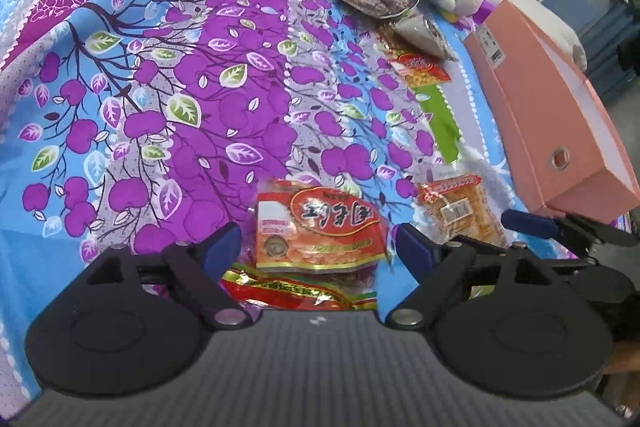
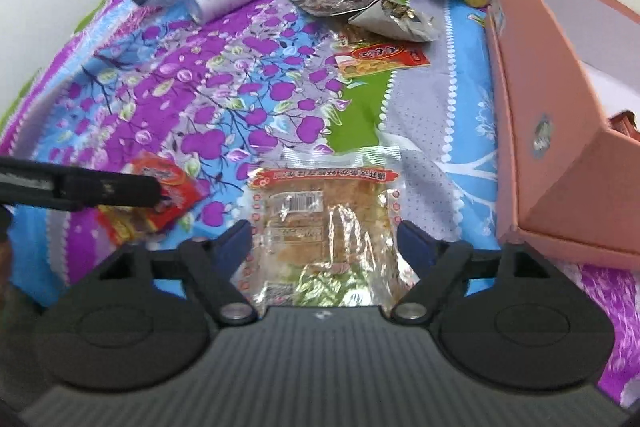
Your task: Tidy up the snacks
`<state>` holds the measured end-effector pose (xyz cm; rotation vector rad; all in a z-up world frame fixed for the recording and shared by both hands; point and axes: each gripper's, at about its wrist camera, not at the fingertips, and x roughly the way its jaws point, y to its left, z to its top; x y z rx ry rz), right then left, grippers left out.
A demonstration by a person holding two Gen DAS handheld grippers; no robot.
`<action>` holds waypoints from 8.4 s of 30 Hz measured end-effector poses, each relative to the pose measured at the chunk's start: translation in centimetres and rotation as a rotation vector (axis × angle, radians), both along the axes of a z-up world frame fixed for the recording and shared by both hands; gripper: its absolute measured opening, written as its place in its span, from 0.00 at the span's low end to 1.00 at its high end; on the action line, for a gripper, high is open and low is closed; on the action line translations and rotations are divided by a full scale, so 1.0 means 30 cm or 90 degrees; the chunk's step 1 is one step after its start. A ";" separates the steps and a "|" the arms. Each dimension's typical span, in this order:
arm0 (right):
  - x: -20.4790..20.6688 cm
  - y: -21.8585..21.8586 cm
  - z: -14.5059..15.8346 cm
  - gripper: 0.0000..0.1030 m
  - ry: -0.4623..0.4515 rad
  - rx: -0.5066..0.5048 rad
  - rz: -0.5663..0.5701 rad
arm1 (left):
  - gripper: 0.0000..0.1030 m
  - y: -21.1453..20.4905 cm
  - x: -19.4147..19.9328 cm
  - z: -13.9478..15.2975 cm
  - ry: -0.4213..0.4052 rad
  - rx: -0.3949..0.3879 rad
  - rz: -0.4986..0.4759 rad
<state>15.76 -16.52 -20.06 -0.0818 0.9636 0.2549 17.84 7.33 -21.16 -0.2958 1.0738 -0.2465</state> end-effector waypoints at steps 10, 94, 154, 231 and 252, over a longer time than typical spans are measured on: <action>0.020 0.032 -0.047 0.78 0.008 -0.012 0.043 | 0.84 -0.020 0.017 -0.016 -0.010 0.013 -0.035; -0.059 -0.718 0.502 0.39 -0.169 0.007 -0.238 | 0.49 -0.967 0.239 0.512 -0.173 -0.078 -0.235; -0.316 -0.571 0.630 0.61 -0.234 0.084 -0.274 | 0.70 -0.631 -0.147 0.785 -0.256 -0.036 -0.194; 0.104 -0.084 0.340 0.61 -0.149 0.069 -0.086 | 0.73 -0.123 0.310 0.311 -0.087 0.041 -0.036; 0.527 -0.028 0.061 0.61 -0.141 -0.078 -0.011 | 0.72 -0.144 0.783 -0.021 -0.028 -0.105 0.020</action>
